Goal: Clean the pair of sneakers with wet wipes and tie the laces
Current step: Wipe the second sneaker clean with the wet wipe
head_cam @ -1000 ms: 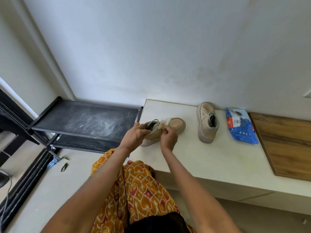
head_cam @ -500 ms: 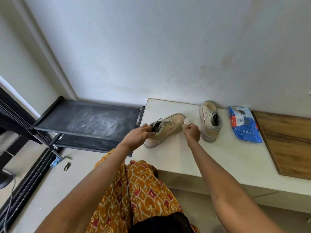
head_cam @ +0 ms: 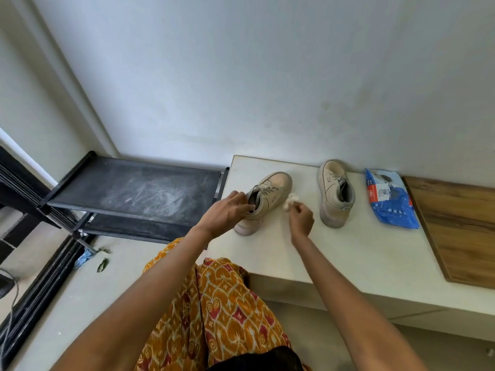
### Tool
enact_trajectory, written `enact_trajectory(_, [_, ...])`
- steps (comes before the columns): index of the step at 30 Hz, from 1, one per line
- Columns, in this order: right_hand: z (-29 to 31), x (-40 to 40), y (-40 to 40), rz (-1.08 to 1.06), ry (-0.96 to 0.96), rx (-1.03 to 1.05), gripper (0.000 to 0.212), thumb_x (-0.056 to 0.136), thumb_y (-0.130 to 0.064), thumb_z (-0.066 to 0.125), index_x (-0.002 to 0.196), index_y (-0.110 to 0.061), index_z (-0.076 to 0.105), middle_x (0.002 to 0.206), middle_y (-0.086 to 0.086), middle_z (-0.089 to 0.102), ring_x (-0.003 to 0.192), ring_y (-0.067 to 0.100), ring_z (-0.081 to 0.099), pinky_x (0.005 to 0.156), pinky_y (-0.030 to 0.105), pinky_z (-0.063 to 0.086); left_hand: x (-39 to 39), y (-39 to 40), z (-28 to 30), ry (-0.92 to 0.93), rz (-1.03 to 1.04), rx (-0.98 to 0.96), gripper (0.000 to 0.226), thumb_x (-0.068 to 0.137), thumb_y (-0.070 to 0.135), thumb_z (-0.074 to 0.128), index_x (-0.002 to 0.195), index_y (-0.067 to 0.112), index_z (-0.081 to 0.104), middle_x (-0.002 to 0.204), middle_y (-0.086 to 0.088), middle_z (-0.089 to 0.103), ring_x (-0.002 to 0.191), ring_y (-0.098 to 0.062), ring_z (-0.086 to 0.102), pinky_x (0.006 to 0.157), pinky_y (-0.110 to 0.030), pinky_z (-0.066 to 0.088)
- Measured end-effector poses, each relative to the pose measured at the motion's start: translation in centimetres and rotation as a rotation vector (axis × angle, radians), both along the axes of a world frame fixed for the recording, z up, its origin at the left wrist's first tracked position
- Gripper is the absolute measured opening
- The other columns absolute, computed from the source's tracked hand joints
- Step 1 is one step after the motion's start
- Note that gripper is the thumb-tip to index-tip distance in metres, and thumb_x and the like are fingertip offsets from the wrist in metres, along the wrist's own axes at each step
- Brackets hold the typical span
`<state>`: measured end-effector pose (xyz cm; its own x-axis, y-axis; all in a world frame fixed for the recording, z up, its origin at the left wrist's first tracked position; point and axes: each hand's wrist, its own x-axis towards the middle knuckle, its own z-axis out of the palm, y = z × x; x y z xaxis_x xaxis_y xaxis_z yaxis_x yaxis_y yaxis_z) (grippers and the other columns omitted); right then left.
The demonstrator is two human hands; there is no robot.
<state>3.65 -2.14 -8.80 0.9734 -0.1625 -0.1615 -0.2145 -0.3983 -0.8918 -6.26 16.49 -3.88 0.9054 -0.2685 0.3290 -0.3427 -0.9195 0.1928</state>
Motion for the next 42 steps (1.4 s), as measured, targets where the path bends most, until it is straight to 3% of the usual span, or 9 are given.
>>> enact_trajectory(2, [0.4, 2.9, 0.2, -0.038, 0.053, -0.013, 0.026, 0.094, -0.027, 0.054, 0.105, -0.01, 0.07, 0.107, 0.013, 0.069, 0.096, 0.029, 0.062, 0.068, 0.025, 0.036, 0.5, 0.5, 0.3, 0.011, -0.001, -0.007, 0.027, 0.079, 0.015, 0.074, 0.105, 0.011, 0.07, 0.098, -0.009, 0.061, 0.087, -0.023, 0.058, 0.057, -0.033, 0.057])
enact_trajectory(6, [0.0, 6.1, 1.1, 0.111, 0.144, -0.116, 0.026, 0.091, -0.029, 0.058, 0.099, -0.007, 0.07, 0.107, 0.015, 0.068, 0.087, 0.028, 0.059, 0.066, 0.028, 0.038, 0.7, -0.1, -0.1, 0.033, 0.005, -0.029, 0.02, 0.077, 0.009, 0.075, 0.096, 0.013, 0.074, 0.084, -0.006, 0.063, 0.073, -0.023, 0.055, 0.05, -0.035, 0.053])
enact_trajectory(8, [-0.3, 6.0, 1.5, 0.101, 0.142, -0.137, 0.021, 0.088, -0.023, 0.061, 0.102, -0.011, 0.071, 0.109, 0.014, 0.068, 0.095, 0.031, 0.062, 0.068, 0.027, 0.04, 0.7, -0.6, -0.4, 0.024, 0.03, -0.064, 0.022, 0.074, 0.008, 0.077, 0.096, 0.014, 0.074, 0.083, -0.005, 0.063, 0.071, -0.022, 0.054, 0.05, -0.033, 0.053])
enact_trajectory(17, [-2.7, -1.0, 2.1, 0.236, -0.006, -0.131, 0.021, 0.088, -0.017, 0.06, 0.097, -0.001, 0.071, 0.098, 0.018, 0.069, 0.094, 0.034, 0.061, 0.071, 0.033, 0.044, 0.8, -1.4, -0.6, 0.021, 0.084, -0.124, 0.021, 0.075, 0.007, 0.075, 0.095, 0.013, 0.075, 0.081, -0.006, 0.061, 0.068, -0.024, 0.051, 0.046, -0.035, 0.051])
enact_trajectory(22, [-1.7, -1.8, -0.4, 0.445, -0.114, -0.156, 0.017, 0.086, -0.015, 0.065, 0.094, -0.001, 0.069, 0.1, 0.013, 0.062, 0.097, 0.026, 0.056, 0.076, 0.035, 0.047, 0.6, -0.5, -0.4, 0.047, 0.033, -0.095, 0.025, 0.078, 0.009, 0.073, 0.104, 0.009, 0.071, 0.092, -0.009, 0.062, 0.079, -0.023, 0.057, 0.059, -0.034, 0.056])
enact_trajectory(25, [0.7, -0.5, -0.5, 0.249, -0.087, -0.057, 0.02, 0.095, -0.02, 0.05, 0.098, -0.006, 0.063, 0.096, 0.008, 0.065, 0.089, 0.023, 0.058, 0.07, 0.029, 0.039, 0.4, 0.6, -0.5, 0.057, 0.082, -0.135, 0.028, 0.079, 0.009, 0.073, 0.107, 0.007, 0.069, 0.101, -0.011, 0.062, 0.086, -0.023, 0.061, 0.069, -0.032, 0.057])
enact_trajectory(29, [1.6, 1.8, 1.5, 0.182, -0.022, -0.051, 0.018, 0.093, -0.024, 0.05, 0.105, -0.012, 0.057, 0.103, 0.011, 0.066, 0.097, 0.031, 0.061, 0.08, 0.037, 0.049, 0.3, -0.4, -1.2, 0.076, 0.185, -0.188, 0.019, 0.082, 0.014, 0.07, 0.1, 0.008, 0.072, 0.093, -0.01, 0.06, 0.072, -0.023, 0.063, 0.06, -0.038, 0.057])
enact_trajectory(35, [2.0, 0.0, 3.3, 0.243, -0.215, -0.142, 0.024, 0.089, -0.006, 0.054, 0.105, -0.01, 0.071, 0.104, 0.012, 0.07, 0.096, 0.028, 0.063, 0.074, 0.024, 0.04, 0.6, -4.4, -1.5, 0.027, 0.25, -0.264, 0.021, 0.071, 0.007, 0.079, 0.091, 0.009, 0.074, 0.076, -0.009, 0.057, 0.066, -0.027, 0.058, 0.046, -0.028, 0.046])
enact_trajectory(42, [2.1, -1.9, -0.7, 0.427, -0.35, -0.088, 0.011, 0.085, 0.0, 0.062, 0.088, -0.003, 0.071, 0.085, 0.008, 0.068, 0.073, 0.014, 0.058, 0.061, 0.004, 0.036, 0.3, -4.1, -2.0, -0.006, 0.232, -0.2, 0.031, 0.066, 0.006, 0.083, 0.095, 0.012, 0.074, 0.076, -0.006, 0.056, 0.063, -0.022, 0.057, 0.041, -0.026, 0.044])
